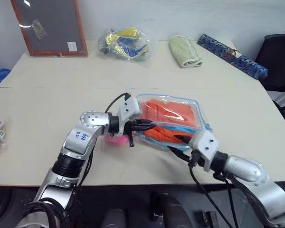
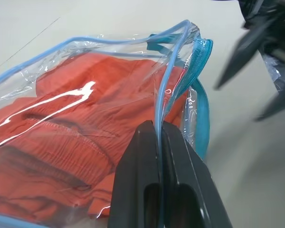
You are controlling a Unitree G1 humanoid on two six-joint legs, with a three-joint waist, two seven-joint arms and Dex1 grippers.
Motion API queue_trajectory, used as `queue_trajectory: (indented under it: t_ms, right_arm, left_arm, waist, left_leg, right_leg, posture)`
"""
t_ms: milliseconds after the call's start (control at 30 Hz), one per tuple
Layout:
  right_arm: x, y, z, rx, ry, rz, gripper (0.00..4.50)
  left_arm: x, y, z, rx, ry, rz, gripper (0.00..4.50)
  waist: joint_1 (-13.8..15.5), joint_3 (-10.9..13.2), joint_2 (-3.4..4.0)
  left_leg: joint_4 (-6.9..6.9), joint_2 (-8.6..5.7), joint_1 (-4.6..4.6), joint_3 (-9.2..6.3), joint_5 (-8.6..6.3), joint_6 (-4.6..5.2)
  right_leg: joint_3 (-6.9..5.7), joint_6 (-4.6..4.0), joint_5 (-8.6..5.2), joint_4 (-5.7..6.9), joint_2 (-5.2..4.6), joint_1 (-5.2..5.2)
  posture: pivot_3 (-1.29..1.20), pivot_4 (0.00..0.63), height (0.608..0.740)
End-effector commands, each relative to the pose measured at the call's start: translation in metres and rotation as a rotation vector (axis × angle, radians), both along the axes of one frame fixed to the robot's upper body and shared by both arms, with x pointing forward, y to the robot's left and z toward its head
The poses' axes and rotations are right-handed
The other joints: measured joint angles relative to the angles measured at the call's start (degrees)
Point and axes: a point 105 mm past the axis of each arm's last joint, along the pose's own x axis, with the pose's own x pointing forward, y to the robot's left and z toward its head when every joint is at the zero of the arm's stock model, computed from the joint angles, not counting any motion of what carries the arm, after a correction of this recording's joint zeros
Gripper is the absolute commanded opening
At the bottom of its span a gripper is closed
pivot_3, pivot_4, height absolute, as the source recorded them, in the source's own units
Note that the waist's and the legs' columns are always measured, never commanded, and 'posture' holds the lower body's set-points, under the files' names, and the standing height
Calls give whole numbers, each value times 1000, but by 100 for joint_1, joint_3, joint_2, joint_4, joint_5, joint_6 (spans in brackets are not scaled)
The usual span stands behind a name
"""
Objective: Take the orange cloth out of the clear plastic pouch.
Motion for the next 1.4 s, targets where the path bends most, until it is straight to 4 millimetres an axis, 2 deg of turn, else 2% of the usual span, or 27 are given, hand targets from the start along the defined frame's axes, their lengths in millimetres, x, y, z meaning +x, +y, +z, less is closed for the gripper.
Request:
queue_trajectory:
  t_ms: [33, 167, 267, 367, 500, 733, 900, 1067, 1167, 1400]
  right_arm:
    - [12, 4, -3, -57, -75, -29, 2157]
    - [22, 6, -17, -124, -87, -55, 2157]
    - [22, 7, -21, -139, -85, -59, 2732]
    - [27, 6, -24, -174, -108, -85, 3685]
    - [36, 1, -29, -196, -117, -138, 3685]
    - [49, -2, -23, -67, -66, -197, 3685]
    - [56, -20, -39, -310, -129, -222, 3685]
    - [66, -26, -44, -374, -146, -267, 3685]
    - [64, -20, -46, -338, -124, -239, 3069]
    - [45, -18, -44, -380, -117, -93, 614]
  left_arm:
    - [-8, -8, 8, -12, -43, -39, 0]
    - [-7, -9, 5, -5, -50, -39, 0]
    - [-4, -11, 7, -14, -52, -31, 0]
    - [-5, -13, 7, -16, -54, -37, 0]
    - [-6, -18, 8, -23, -58, -50, 0]
    - [-12, -25, 10, -30, -64, -76, 0]
    - [-10, -24, 10, -39, -57, -62, 0]
    - [-4, -23, 13, -58, -54, -33, 0]
    - [-1, -22, 12, -54, -58, -22, 0]
    - [21, -16, 12, -56, -66, 73, 0]
  waist:
    - [3, 0, 0]
    - [12, 0, 0]
    - [18, 0, 0]
    - [14, 0, 0]
    - [11, 0, 0]
    - [8, 0, 1]
    - [16, 0, 1]
    - [12, -1, 0]
    - [15, -2, -1]
    - [39, -2, -1]
  left_leg:
    - [1, 0, -1, 0, 0, 0]
    - [1, 0, -2, -1, 0, 0]
    - [1, 0, -4, -2, 0, 1]
    - [1, 1, -3, -2, 0, 1]
    - [1, 1, -2, -1, 0, 1]
    - [2, 3, -2, -2, 1, 1]
    - [2, 0, -3, -2, 1, 3]
    - [3, 0, 0, -2, 1, 3]
    - [4, 0, 1, -3, 2, 5]
    - [4, -4, -2, -7, 3, 7]
  right_leg:
    - [-1, 0, 0, 0, 0, 0]
    - [-1, 0, 0, 0, -1, -1]
    - [-3, 0, 0, 0, -2, -1]
    - [-2, 0, 0, 0, -1, -1]
    - [-2, 0, 0, -1, -1, -1]
    - [-2, 0, 0, 1, -3, 0]
    - [-2, 1, 1, 0, -6, 0]
    - [-1, 1, 1, -1, -6, 3]
    - [-1, 2, 1, -1, -10, 5]
    - [-5, 4, 2, -2, -11, 6]
  posture:
    - [0, 150, 740]
    - [0, 150, 740]
    - [0, 150, 740]
    - [0, 150, 740]
    - [0, 150, 740]
    - [0, 150, 740]
    - [0, 150, 740]
    - [0, 150, 740]
    - [0, 150, 740]
    - [0, 150, 740]
